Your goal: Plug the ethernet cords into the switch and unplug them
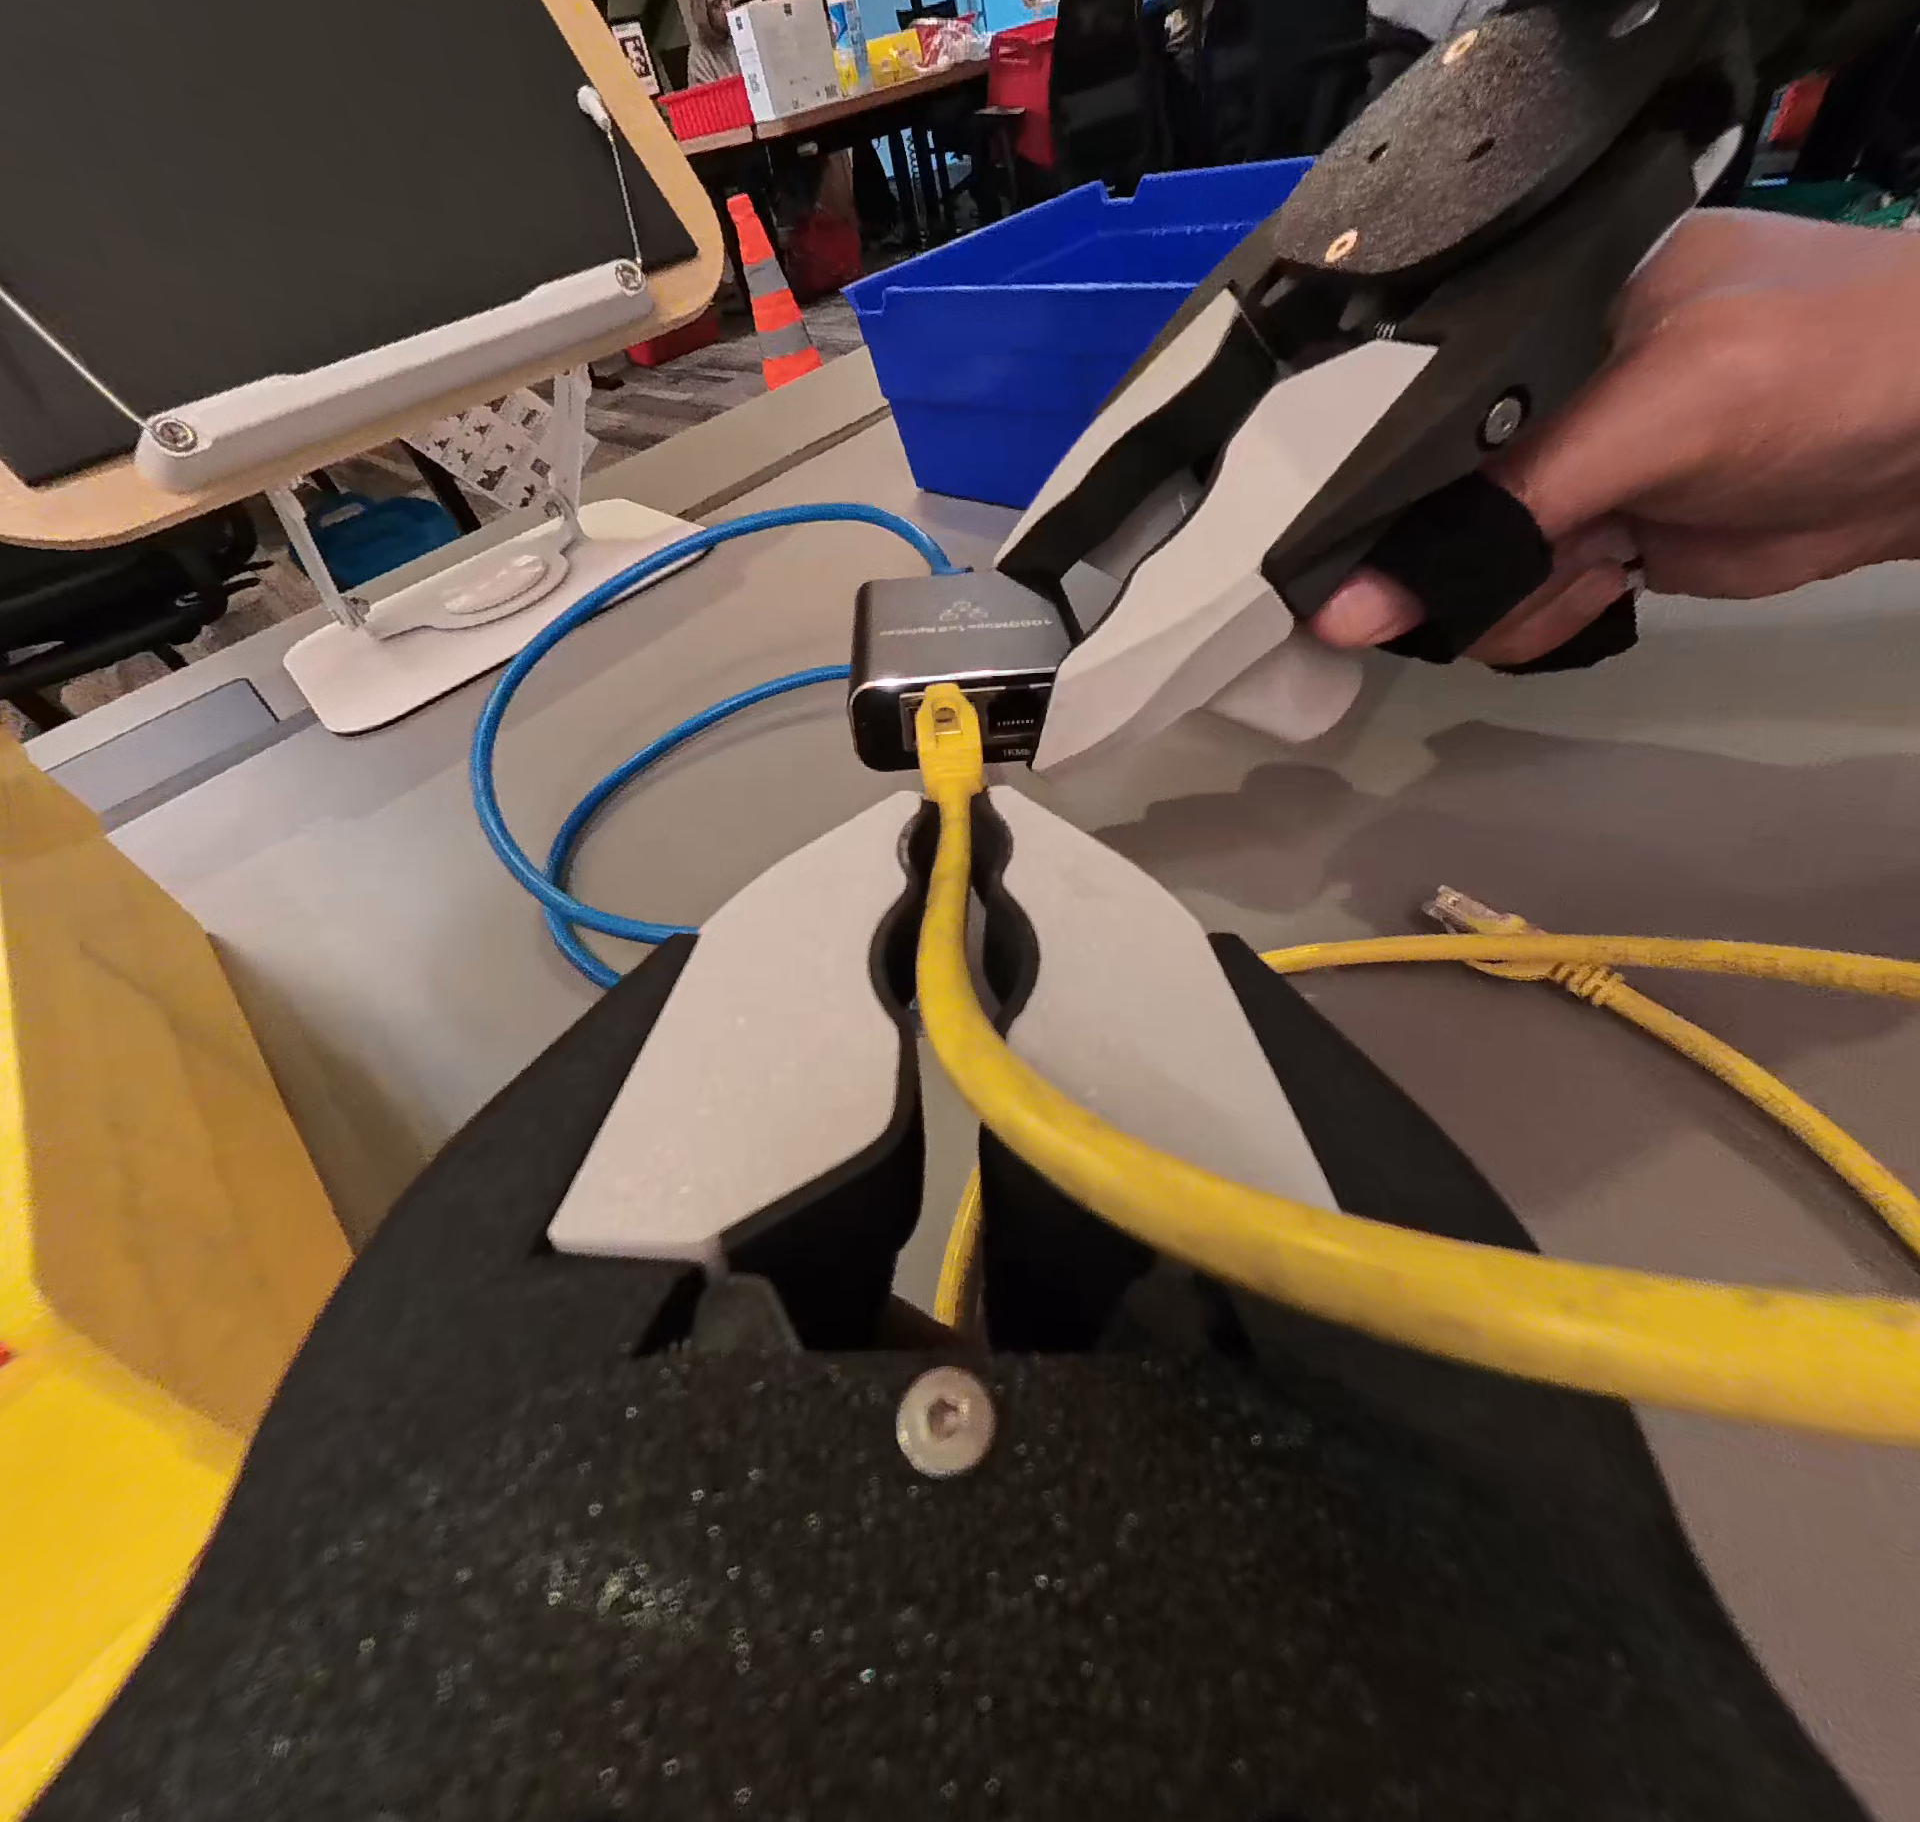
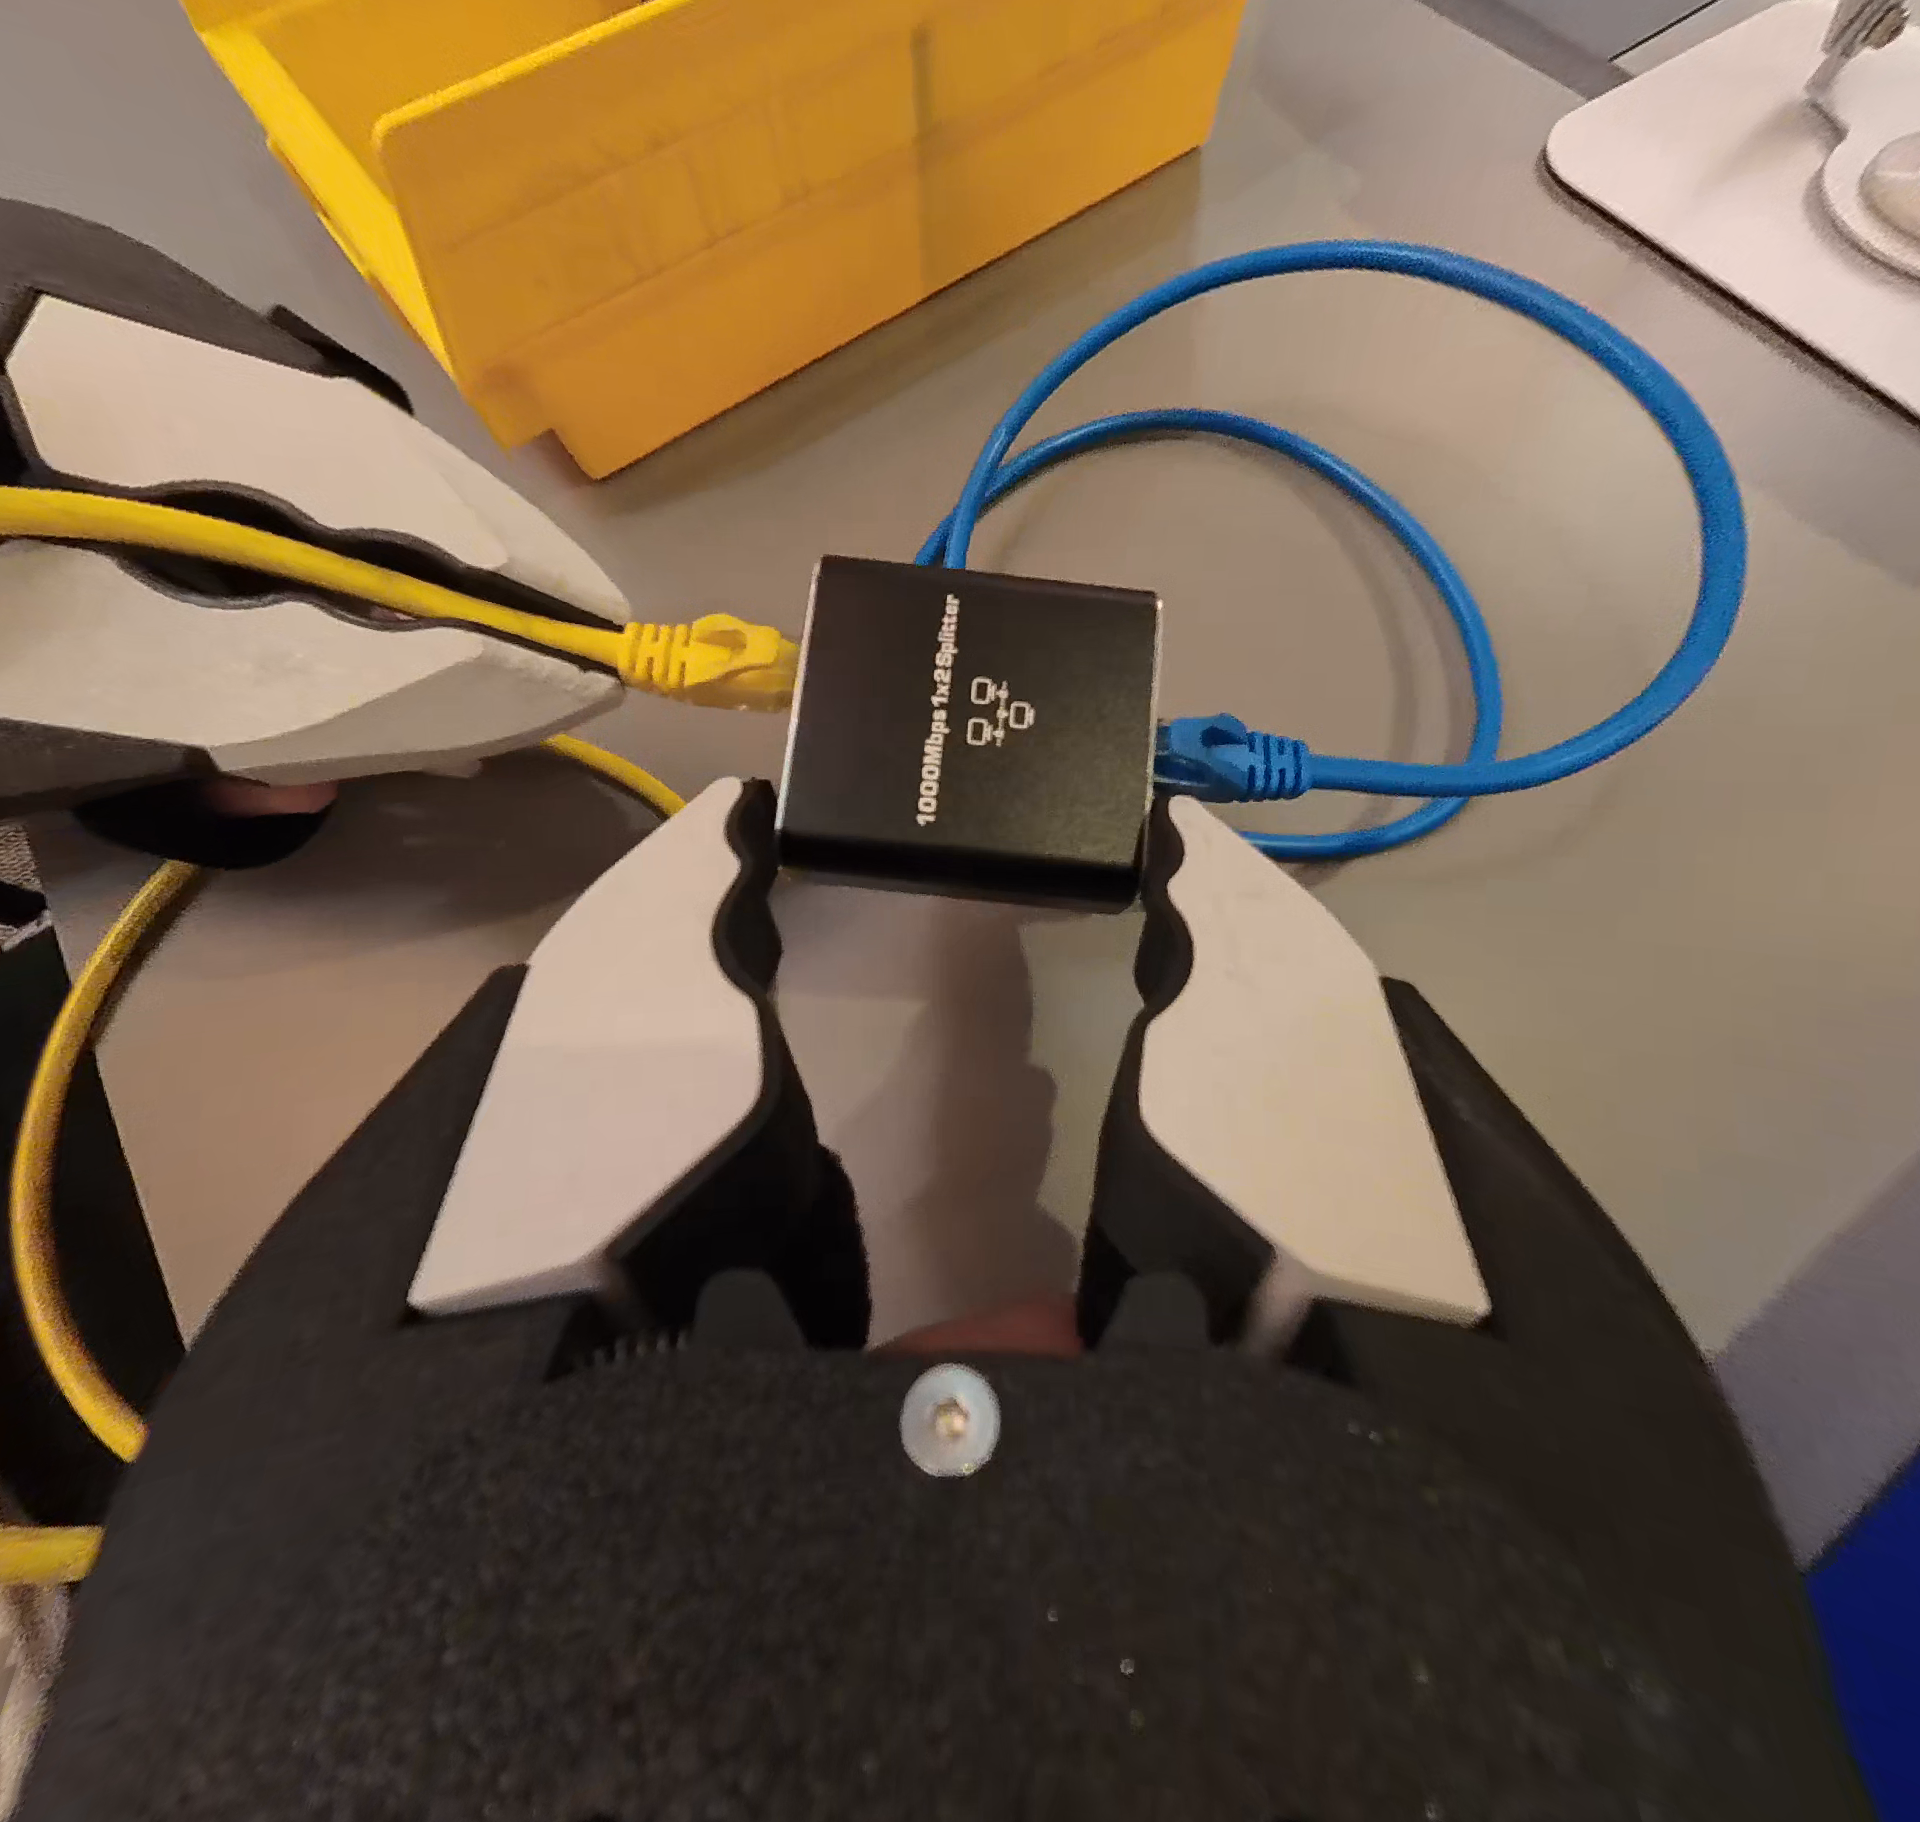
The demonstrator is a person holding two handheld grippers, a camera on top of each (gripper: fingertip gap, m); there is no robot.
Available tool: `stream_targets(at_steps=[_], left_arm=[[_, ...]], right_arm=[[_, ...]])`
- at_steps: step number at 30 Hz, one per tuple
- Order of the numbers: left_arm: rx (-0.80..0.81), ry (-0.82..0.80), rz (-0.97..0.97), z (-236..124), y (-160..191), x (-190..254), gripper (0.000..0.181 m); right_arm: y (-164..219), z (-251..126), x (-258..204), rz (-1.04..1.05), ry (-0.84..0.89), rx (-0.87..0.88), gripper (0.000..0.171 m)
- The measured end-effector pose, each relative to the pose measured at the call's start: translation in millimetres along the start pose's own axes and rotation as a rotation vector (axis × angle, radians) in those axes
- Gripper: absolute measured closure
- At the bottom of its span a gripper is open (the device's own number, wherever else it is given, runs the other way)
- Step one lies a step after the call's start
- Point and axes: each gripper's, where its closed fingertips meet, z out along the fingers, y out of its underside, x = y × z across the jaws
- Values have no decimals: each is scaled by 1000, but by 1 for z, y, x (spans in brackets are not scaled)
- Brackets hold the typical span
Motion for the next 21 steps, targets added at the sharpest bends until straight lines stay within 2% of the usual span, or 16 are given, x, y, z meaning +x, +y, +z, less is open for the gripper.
stream_targets(at_steps=[8, 16, 21], left_arm=[[-32, 14, -7, 6, 3, 4, 176], [-52, 2, -62, 13, 3, 0, 175], [-184, -40, -67, 6, 25, -13, 150]], right_arm=[[5, -6, 4, -80, 33, -40, 103], [4, -4, 12, -4, 34, -32, 103], [9, 16, 43, 82, 97, -98, 103]])
